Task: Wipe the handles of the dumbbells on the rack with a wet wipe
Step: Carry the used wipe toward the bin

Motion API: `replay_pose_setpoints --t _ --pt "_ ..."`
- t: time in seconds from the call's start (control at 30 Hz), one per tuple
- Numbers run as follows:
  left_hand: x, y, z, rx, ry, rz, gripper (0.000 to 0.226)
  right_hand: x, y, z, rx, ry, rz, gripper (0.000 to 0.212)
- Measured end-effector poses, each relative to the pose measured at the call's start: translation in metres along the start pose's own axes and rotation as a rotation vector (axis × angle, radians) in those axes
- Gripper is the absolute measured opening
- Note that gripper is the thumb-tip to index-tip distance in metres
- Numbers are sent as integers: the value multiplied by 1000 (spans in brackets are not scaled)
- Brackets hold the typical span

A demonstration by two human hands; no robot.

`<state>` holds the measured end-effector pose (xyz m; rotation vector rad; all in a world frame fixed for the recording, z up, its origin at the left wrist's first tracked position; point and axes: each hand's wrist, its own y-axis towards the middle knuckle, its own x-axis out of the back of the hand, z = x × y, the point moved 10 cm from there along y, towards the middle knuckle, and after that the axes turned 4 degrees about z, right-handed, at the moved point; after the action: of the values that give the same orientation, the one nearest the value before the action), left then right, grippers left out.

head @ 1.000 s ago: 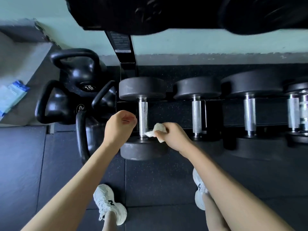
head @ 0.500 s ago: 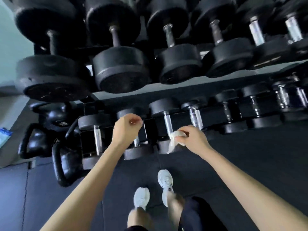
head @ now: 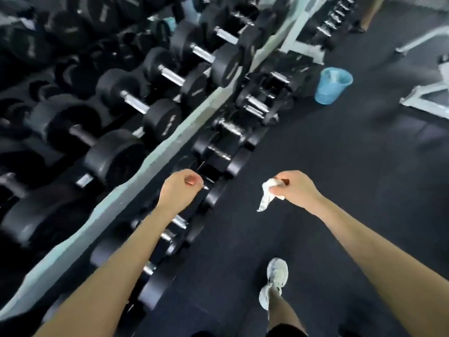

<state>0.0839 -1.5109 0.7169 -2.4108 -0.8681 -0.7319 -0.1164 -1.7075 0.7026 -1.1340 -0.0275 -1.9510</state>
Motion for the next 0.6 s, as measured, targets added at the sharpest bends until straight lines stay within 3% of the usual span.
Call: replay_pose_setpoints --t 0.23,0.4,0.6 --pt "-136 145 -200 -151 42 131 14 182 69 -144 -130 155 -130 25" --pt "-230 243 -281 -138 18 226 5 274 140 -233 -153 191 -131 22" --pt "-296 368 -370 -136 23 227 13 372 254 -305 -201 223 -143 22"
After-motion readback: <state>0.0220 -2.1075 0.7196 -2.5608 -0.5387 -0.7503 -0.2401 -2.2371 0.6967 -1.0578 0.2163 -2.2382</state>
